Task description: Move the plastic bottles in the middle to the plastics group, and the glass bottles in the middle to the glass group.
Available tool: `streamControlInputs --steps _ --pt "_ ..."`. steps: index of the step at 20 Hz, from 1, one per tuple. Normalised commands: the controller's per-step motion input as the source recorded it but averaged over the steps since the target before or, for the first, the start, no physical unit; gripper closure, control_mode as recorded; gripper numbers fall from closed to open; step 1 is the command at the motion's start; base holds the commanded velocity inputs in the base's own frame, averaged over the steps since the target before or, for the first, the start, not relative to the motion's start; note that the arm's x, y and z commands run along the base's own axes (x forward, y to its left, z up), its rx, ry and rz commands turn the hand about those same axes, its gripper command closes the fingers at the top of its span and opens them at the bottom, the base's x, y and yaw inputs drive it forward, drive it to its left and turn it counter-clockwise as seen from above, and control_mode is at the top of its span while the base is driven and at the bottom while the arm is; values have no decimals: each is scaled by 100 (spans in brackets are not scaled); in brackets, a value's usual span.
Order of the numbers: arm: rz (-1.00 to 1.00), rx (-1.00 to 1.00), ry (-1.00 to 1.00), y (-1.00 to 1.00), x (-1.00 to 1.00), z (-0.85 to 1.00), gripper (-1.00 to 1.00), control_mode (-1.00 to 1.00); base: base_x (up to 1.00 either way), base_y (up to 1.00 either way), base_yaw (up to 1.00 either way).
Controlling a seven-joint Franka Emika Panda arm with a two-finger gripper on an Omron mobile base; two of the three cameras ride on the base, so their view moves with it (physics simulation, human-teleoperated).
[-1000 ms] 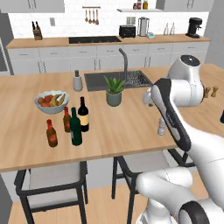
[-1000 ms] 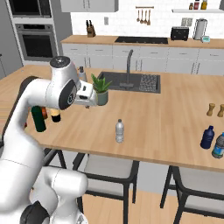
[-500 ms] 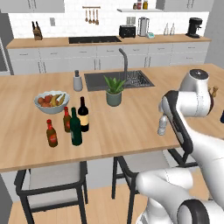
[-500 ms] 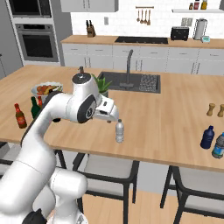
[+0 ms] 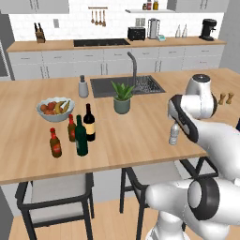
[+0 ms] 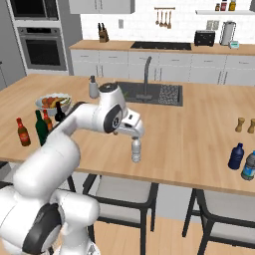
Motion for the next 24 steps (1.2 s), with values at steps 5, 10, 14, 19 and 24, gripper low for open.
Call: streamControlInputs --steps 5,10,14,19,24 --pt "0 0 0 -5 42 -30 -100 -100 0 0 0" --pt "0 0 -1 -17 28 -45 -100 -100 0 0 0" --pt "0 0 0 -10 30 -37 -100 -100 0 0 0" --pt "1 0 -2 0 33 -19 -100 -100 0 0 0" --pt "3 0 -3 0 26 -29 -100 -100 0 0 0"
